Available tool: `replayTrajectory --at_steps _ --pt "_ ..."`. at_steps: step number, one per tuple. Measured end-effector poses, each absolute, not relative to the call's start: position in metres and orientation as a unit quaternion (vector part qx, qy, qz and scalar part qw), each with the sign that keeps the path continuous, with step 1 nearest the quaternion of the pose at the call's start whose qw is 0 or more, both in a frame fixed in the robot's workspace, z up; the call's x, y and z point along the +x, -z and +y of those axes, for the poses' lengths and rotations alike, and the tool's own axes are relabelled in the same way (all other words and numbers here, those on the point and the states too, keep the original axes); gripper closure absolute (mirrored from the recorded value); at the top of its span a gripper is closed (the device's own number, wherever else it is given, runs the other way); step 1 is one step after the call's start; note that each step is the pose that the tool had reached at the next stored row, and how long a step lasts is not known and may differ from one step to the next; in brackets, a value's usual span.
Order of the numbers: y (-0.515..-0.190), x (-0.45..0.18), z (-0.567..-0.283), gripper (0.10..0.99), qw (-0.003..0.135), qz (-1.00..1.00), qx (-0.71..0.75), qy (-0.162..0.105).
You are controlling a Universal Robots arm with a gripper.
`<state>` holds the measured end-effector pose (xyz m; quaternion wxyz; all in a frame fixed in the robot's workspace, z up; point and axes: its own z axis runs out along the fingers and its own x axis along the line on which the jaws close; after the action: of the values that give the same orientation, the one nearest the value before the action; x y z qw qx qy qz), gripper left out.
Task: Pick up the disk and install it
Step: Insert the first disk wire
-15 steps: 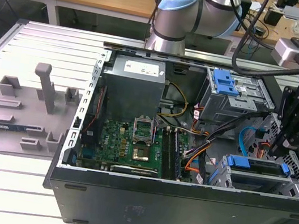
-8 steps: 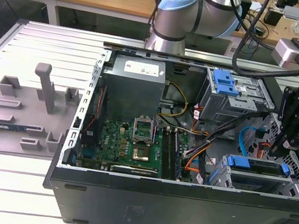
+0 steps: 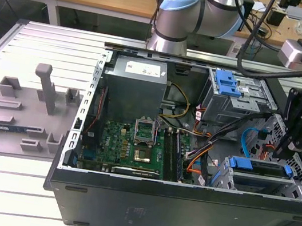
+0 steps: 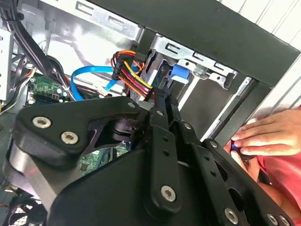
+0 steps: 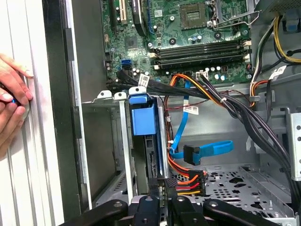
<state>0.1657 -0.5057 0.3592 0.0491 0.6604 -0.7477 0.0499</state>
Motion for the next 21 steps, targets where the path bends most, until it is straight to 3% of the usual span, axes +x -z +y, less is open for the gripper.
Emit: replayTrajectory --at_steps 21 --pt "-0.3573 0.1647 -0.5037 0.922 0.056 -0.747 0.66 -0.055"
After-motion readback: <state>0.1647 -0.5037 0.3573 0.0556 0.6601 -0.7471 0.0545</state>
